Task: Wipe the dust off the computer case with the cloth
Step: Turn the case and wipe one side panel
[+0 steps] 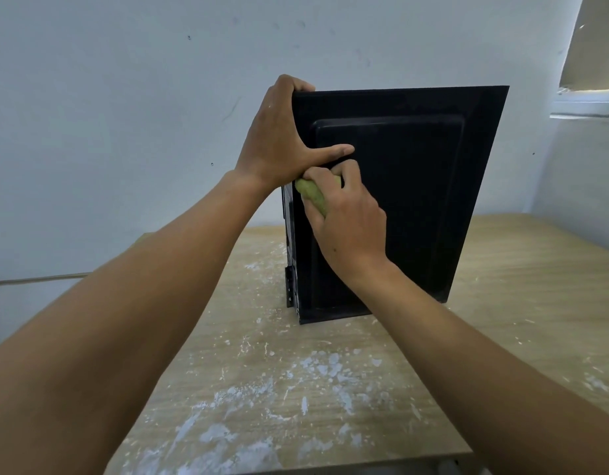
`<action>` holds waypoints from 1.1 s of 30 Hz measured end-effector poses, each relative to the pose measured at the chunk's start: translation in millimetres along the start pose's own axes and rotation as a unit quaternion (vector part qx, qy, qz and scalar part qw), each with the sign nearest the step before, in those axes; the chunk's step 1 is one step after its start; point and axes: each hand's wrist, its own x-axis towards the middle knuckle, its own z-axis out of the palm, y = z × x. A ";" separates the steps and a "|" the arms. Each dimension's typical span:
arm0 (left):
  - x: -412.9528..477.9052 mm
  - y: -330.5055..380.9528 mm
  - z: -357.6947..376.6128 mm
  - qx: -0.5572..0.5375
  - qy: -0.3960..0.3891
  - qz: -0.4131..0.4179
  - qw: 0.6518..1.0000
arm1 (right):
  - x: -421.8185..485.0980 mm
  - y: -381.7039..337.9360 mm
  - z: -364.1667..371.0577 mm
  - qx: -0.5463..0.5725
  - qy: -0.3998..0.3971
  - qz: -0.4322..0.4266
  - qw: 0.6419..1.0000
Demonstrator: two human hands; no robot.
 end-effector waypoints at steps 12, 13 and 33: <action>-0.1 2.2 -1.4 0.007 -0.008 -0.006 1.000 | -104.7 38.1 27.4 -0.099 -0.177 -0.117 0.972; -0.1 2.3 -1.3 0.010 -0.009 -0.005 1.000 | -111.3 39.8 29.3 -0.100 -0.192 -0.121 0.969; 0.1 2.6 -1.9 0.012 -0.015 -0.020 1.000 | -126.2 25.7 27.4 -0.046 -0.222 -0.033 0.973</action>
